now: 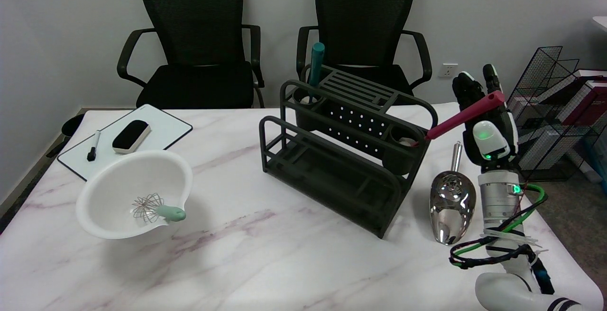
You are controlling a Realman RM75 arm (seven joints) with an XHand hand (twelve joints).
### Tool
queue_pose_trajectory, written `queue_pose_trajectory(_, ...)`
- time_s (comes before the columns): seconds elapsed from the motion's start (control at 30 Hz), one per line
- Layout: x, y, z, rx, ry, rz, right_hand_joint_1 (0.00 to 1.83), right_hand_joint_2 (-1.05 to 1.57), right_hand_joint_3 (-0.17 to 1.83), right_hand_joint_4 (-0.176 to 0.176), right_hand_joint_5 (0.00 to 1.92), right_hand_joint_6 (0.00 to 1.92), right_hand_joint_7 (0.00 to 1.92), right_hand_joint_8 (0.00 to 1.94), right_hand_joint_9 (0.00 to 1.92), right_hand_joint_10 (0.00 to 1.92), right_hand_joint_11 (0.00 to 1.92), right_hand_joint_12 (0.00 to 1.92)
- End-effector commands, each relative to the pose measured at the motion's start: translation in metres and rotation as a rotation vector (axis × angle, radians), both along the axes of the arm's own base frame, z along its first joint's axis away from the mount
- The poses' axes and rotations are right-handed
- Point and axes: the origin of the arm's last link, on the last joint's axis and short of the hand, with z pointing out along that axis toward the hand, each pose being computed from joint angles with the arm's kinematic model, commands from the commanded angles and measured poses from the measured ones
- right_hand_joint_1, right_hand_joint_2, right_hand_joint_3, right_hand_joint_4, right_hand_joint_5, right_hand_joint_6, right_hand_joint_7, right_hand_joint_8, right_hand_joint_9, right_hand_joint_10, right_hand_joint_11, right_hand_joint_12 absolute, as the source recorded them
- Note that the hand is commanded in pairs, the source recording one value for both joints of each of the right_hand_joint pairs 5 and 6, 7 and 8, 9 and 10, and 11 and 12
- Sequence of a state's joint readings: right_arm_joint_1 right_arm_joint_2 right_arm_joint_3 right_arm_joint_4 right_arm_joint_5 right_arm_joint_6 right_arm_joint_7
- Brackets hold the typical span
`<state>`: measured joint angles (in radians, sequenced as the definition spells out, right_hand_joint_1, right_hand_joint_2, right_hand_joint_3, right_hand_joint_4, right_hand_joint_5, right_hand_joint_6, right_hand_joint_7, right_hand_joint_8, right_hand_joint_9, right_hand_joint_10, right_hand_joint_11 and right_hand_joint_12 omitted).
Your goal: Pick up the pink sponge bottle brush.
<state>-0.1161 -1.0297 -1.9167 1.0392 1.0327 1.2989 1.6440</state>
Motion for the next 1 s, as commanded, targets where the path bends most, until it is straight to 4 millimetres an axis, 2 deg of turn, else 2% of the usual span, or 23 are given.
queue_pose_trajectory(0.03,0.017,-0.016,0.008,0.046,-0.095,0.035,0.98,-0.18,0.78,0.000,0.10,0.10,0.45,0.45,0.40,0.40,0.25,0.25)
queue_pose_trajectory(0.57,0.028,-0.027,-0.006,0.106,-0.139,0.049,1.03,0.00,0.73,0.000,0.14,0.14,0.43,0.43,0.40,0.40,0.39,0.39)
queue_pose_trajectory(1.0,0.030,-0.029,-0.019,0.176,-0.088,0.027,1.05,0.09,0.86,0.000,0.23,0.23,0.44,0.44,0.42,0.42,0.45,0.45)
